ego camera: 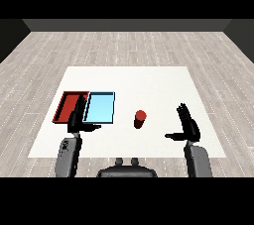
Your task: Pick the red can and put it in the red box
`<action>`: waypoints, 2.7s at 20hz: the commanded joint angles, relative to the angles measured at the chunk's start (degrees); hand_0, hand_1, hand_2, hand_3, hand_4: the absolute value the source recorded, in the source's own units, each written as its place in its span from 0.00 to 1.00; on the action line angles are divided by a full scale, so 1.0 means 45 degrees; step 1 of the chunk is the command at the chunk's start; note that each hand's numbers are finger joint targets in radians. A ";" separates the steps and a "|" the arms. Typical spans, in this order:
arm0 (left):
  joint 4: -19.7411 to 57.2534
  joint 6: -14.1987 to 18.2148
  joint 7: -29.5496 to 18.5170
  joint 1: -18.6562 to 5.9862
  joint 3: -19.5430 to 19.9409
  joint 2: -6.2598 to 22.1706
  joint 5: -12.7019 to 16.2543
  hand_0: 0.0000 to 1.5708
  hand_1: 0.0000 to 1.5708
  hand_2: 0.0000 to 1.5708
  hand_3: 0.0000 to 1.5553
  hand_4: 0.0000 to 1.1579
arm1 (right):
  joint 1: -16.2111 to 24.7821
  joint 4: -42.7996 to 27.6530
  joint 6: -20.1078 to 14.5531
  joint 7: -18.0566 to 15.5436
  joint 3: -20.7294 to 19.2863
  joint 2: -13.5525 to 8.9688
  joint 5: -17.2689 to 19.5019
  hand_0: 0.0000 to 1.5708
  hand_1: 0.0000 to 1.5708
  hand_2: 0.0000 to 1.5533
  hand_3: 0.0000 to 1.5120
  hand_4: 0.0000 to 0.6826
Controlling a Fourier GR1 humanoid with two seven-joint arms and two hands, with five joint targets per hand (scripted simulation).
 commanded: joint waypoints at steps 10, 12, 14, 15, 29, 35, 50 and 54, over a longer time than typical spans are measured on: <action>0.0584 -0.0265 -0.3378 0.0299 0.0413 -0.0101 0.0194 0.00 0.00 0.00 0.00 0.00 | 0.1031 -0.0002 0.1433 -0.2903 -0.0511 0.0307 0.0011 0.00 0.00 0.00 0.00 0.00; 0.1222 -0.0248 -0.3682 -0.0132 0.0372 -0.0117 0.0032 0.00 0.00 0.00 0.00 0.00 | 0.0061 0.1285 0.1173 -0.3364 -0.0734 0.0381 0.0170 0.00 0.00 0.00 0.00 0.00; 0.0915 0.0209 -0.4043 0.0569 -0.0368 -0.0615 -0.0678 0.00 0.00 0.00 0.00 0.00 | 0.1217 0.0182 0.2133 -0.3266 -0.0820 -0.0078 -0.0137 0.00 0.00 0.00 0.00 0.00; 0.1154 -0.0530 -0.3454 -0.0060 0.0583 0.0183 0.0254 0.00 0.00 0.00 0.00 0.00 | 0.0631 0.0576 0.1916 -0.2929 -0.1194 -0.0048 -0.0399 0.00 0.00 0.00 0.00 0.00; 0.1109 0.0030 -0.3646 0.0044 0.0105 -0.0253 -0.0096 0.00 0.00 0.00 0.00 0.00 | -0.1384 0.0557 0.0852 -0.0481 -0.0157 0.1021 -0.0295 0.00 0.00 0.00 0.00 0.00; 0.1680 -0.0002 -0.3772 -0.0193 0.0394 -0.0145 0.0059 0.00 0.00 0.00 0.00 0.00 | -0.2237 0.2114 0.0894 -0.0517 -0.0149 0.1186 -0.0520 0.00 0.00 0.00 0.00 0.00; 0.1870 0.0534 -0.3732 -0.0720 0.0128 -0.0577 -0.0129 0.00 0.00 0.00 0.00 0.00 | -0.3957 0.5473 -0.0107 -0.2452 0.0995 0.2065 0.0132 0.00 0.00 0.00 0.00 0.00; 0.1065 0.0048 -0.3131 -0.0273 0.0159 -0.0282 0.0366 0.00 0.00 0.00 0.00 0.00 | -0.2201 0.4366 -0.1027 -0.2926 0.2710 0.2070 -0.0078 0.00 0.00 0.00 0.00 0.00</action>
